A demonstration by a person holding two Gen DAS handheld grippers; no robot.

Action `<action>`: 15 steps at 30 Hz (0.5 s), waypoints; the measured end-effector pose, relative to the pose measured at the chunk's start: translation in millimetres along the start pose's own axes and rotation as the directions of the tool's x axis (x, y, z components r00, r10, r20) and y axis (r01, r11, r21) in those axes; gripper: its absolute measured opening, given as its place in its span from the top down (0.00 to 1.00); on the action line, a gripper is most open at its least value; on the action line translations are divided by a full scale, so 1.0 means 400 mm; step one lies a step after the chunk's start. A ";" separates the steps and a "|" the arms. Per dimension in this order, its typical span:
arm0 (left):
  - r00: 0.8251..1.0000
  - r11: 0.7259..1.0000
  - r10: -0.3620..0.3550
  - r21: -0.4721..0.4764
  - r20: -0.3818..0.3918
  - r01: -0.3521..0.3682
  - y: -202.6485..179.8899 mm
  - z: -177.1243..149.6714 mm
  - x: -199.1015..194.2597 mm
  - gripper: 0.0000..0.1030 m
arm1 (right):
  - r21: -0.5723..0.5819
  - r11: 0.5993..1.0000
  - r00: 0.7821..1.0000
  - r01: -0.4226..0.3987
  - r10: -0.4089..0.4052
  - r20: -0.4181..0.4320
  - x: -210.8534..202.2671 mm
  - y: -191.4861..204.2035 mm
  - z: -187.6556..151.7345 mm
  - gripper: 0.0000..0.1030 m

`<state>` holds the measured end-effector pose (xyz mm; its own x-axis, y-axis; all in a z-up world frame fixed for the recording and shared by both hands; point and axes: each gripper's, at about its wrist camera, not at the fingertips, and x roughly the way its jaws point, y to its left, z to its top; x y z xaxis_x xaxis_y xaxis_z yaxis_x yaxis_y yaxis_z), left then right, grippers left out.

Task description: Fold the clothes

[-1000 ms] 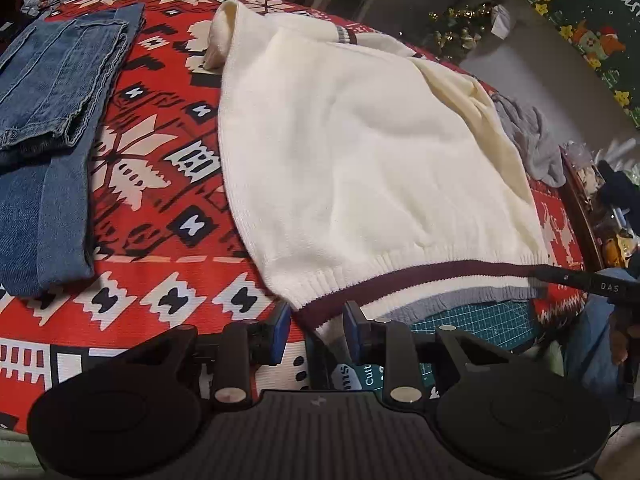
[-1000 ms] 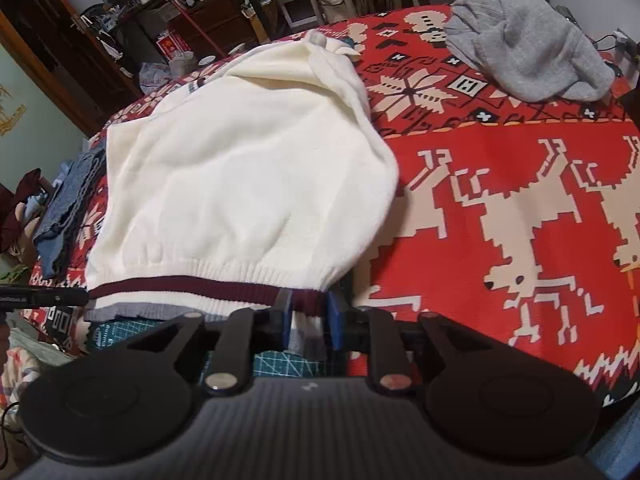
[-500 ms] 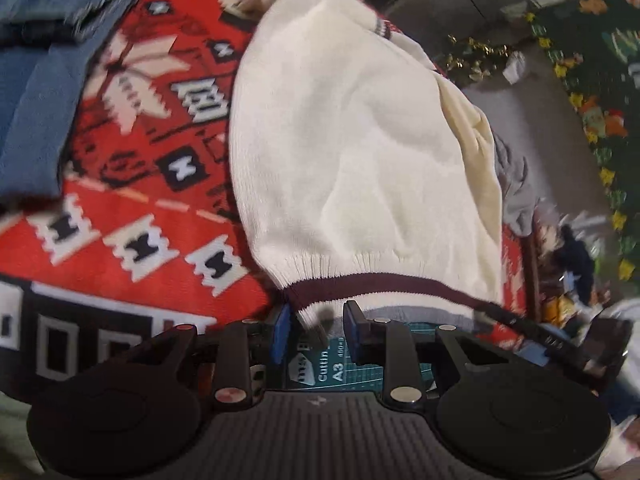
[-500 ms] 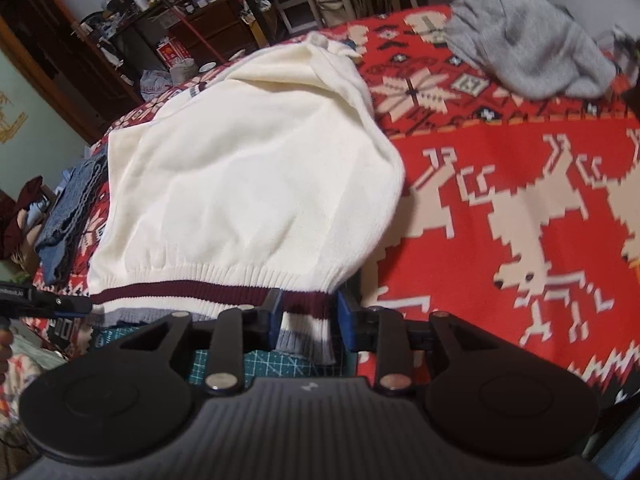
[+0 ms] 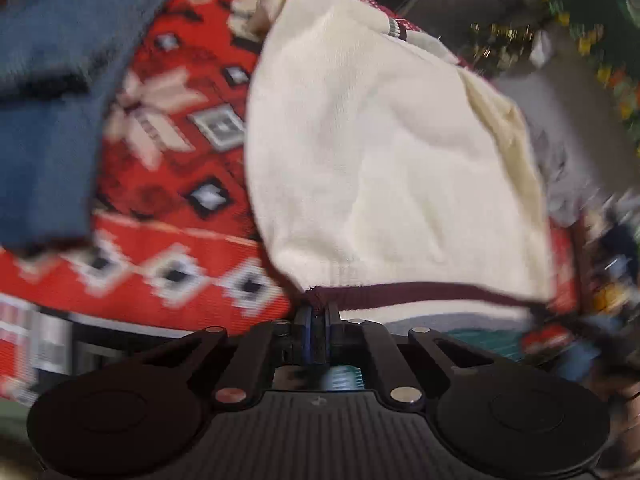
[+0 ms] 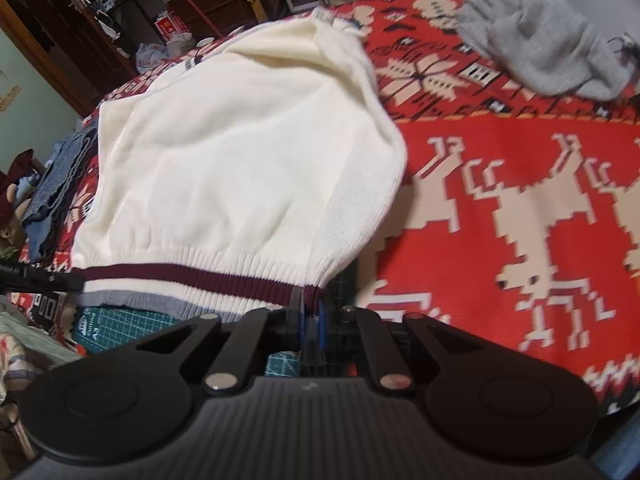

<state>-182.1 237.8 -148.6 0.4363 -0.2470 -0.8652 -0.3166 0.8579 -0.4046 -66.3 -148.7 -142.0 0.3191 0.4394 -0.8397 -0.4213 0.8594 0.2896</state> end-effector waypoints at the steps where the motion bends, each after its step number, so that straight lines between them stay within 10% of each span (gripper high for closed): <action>1: 1.000 0.999 0.027 0.018 -0.001 -0.027 0.006 -0.003 -0.012 0.94 | 0.006 1.000 1.000 0.013 -0.013 0.000 -0.009 -0.007 0.001 0.94; 15: 0.993 0.997 0.064 0.046 -0.103 -0.059 0.062 -0.074 -0.058 0.94 | 0.050 0.997 0.988 0.052 -0.044 -0.147 -0.045 -0.050 -0.049 0.94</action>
<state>-225.1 251.3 -147.4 0.3262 -0.2368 -0.9152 -0.3032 0.8908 -0.3385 -80.3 -178.8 -141.7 0.2093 0.3580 -0.9099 -0.3610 0.8931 0.2684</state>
